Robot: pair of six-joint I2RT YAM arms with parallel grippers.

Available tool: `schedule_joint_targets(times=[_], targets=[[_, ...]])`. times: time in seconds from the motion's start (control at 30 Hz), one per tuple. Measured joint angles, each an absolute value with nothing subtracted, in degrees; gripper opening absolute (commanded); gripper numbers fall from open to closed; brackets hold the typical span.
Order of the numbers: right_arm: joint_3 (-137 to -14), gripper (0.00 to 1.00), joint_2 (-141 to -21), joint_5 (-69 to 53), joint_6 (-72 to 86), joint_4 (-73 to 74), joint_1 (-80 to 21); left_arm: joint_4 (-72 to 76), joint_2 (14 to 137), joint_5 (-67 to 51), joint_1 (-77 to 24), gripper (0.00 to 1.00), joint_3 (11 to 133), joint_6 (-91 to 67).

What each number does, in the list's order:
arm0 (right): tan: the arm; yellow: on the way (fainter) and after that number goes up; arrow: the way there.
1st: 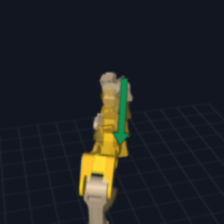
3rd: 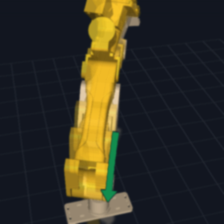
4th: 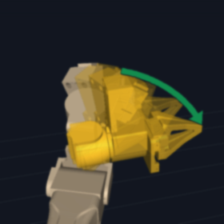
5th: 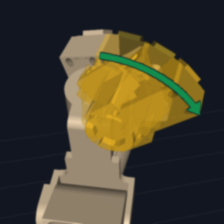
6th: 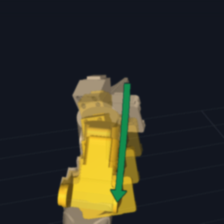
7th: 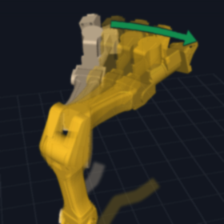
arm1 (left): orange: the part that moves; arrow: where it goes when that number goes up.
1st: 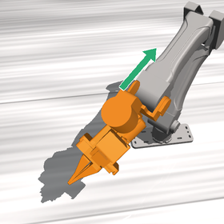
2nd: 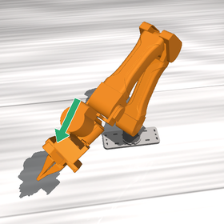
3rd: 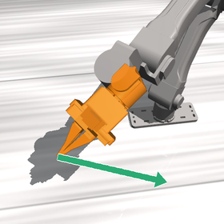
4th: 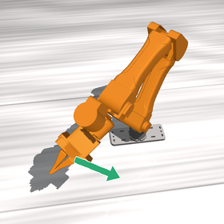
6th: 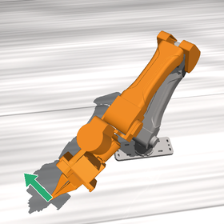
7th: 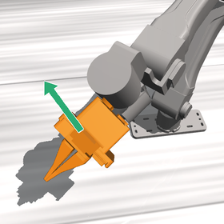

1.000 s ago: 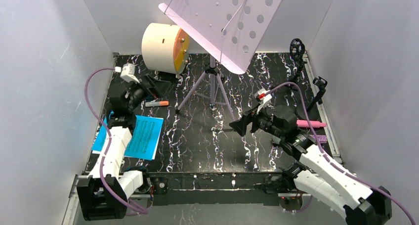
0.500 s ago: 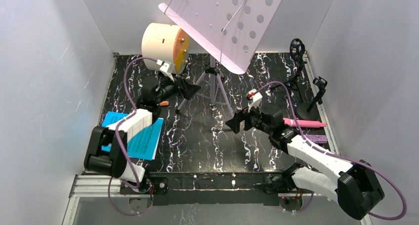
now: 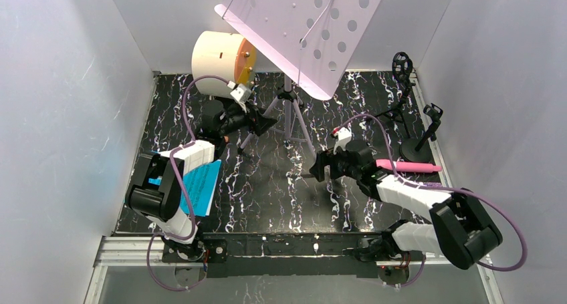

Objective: Pack up the instrument practice props
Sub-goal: Adjust the music stand at the center of the board.

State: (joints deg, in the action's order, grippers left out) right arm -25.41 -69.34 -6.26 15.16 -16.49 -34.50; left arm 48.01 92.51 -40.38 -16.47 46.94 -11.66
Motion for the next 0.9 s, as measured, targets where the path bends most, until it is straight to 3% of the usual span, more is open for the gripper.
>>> schedule_joint_targets(times=[0.43, 0.73, 0.9], targets=[[-27.9, 0.89, -77.2, -13.9, 14.2, -16.4, -23.6, 50.5, 90.9, -38.5, -18.0, 0.13, 43.5, -3.0], [-33.7, 0.78, -85.0, -16.1, 12.8, -18.2, -18.5, 47.6, 83.0, -34.6, -22.5, 0.0, 37.4, -0.3], [-38.3, 0.75, -90.5, -17.9, 10.2, -18.7, -18.0, 44.5, 79.2, -25.3, -27.0, 0.0, 35.6, -0.4]])
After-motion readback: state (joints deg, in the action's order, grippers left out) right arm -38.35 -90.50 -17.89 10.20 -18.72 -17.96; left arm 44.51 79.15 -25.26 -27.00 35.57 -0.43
